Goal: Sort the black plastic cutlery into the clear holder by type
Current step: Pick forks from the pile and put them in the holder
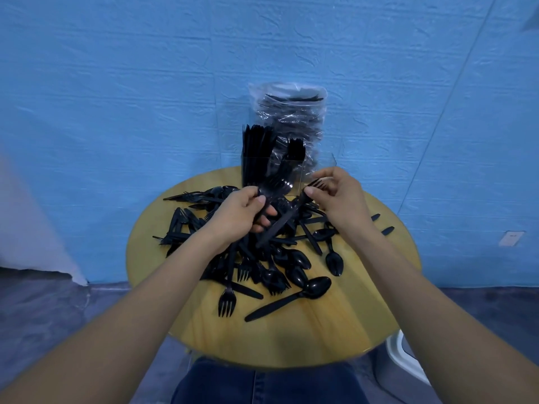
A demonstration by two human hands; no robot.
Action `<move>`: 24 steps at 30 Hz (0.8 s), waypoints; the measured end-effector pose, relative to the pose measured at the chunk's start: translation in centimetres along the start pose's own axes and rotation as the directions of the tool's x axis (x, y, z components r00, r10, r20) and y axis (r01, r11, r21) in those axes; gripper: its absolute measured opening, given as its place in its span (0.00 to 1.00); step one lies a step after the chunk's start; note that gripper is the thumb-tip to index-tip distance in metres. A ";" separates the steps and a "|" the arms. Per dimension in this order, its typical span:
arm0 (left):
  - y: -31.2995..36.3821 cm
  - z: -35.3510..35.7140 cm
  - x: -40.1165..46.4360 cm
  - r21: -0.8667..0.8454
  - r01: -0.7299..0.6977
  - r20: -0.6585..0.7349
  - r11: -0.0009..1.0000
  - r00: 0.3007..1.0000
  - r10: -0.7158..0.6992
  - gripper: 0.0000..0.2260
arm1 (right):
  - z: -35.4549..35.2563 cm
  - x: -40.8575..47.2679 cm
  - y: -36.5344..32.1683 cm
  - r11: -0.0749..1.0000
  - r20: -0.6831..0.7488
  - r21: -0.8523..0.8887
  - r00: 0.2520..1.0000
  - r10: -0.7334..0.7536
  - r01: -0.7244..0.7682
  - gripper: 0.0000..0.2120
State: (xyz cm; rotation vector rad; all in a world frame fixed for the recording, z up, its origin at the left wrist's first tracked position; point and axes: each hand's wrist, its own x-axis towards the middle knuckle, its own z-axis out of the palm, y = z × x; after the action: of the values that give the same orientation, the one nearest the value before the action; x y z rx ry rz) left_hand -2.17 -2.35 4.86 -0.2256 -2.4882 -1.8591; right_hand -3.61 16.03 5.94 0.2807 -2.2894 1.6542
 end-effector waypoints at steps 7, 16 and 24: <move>0.7 -0.1 -1.3 -0.034 -0.011 0.036 0.999 0.999 0.012 0.10 | 2.5 -0.3 -2.0 0.997 -0.109 0.076 0.994 -0.001 0.010 0.08; 0.8 -0.7 -1.7 -0.052 -0.004 0.059 0.999 0.998 0.007 0.10 | 4.0 -0.3 -1.5 0.988 -0.077 0.114 0.990 0.116 -0.107 0.06; 0.4 -0.8 -1.7 -0.062 0.084 0.066 0.995 0.995 -0.080 0.10 | 5.0 -0.4 -1.5 0.994 -0.035 0.104 0.999 0.031 -0.027 0.06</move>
State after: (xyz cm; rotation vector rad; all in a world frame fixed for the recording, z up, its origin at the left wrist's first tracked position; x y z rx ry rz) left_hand -0.48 -3.14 5.27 -0.1893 -2.5172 -1.9962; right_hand -3.40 10.80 5.74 0.2391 -2.1949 1.7808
